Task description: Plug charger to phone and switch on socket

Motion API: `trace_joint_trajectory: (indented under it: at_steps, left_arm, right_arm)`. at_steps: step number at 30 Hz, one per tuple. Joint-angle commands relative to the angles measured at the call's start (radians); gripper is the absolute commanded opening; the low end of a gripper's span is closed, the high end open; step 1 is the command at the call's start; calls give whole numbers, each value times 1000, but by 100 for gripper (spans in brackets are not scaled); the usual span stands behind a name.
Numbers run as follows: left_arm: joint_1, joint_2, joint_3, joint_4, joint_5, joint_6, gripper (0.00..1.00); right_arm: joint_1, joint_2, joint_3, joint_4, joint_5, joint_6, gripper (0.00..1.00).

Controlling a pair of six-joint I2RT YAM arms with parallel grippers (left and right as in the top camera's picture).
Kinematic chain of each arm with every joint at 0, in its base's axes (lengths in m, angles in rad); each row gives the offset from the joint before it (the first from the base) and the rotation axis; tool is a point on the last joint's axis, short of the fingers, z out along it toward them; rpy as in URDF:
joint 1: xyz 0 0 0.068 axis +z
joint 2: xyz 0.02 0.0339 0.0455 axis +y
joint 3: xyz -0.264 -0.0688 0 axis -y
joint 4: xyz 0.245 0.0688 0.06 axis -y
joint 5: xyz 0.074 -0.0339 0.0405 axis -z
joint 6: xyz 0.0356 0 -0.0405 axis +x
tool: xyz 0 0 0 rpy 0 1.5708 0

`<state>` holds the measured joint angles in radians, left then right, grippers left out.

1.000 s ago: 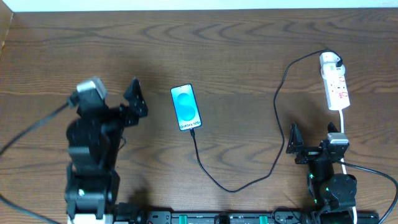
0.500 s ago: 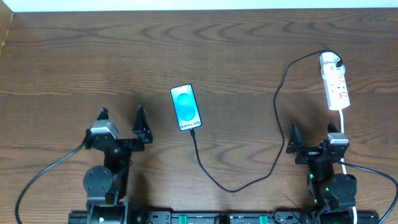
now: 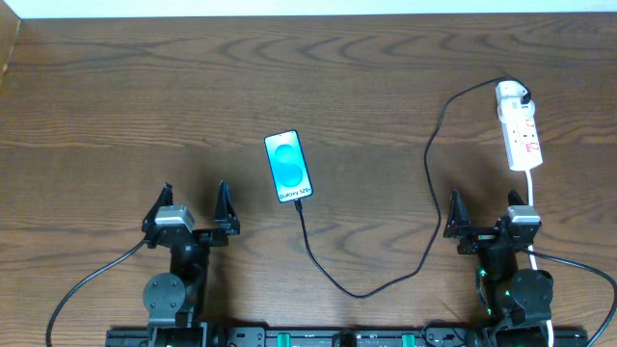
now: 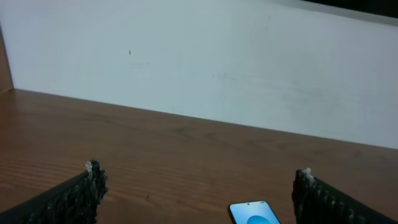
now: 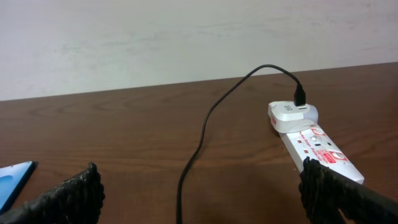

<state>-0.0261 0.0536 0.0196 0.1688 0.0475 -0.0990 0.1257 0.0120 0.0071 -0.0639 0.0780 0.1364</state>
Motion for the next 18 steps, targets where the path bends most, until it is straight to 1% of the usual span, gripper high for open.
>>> trace_joint_trajectory:
  at_steps: [1, 6, 9, 18]
  left_arm:
    - [0, -50, -16, -43, -15, 25, 98]
    - [0, -52, -16, -121, -15, 28, 98]
    - [0, -52, -16, -238, -14, 27, 98]
    - [0, -50, -16, -240, -19, 27, 98]
  right_arm:
    - [-6, -6, -2, -4, -2, -3, 99]
    - [-6, -6, -2, -4, -2, -3, 99]
    - [-6, -6, -2, -4, -2, -3, 99]
    - [-6, -6, -2, -4, -2, -3, 99]
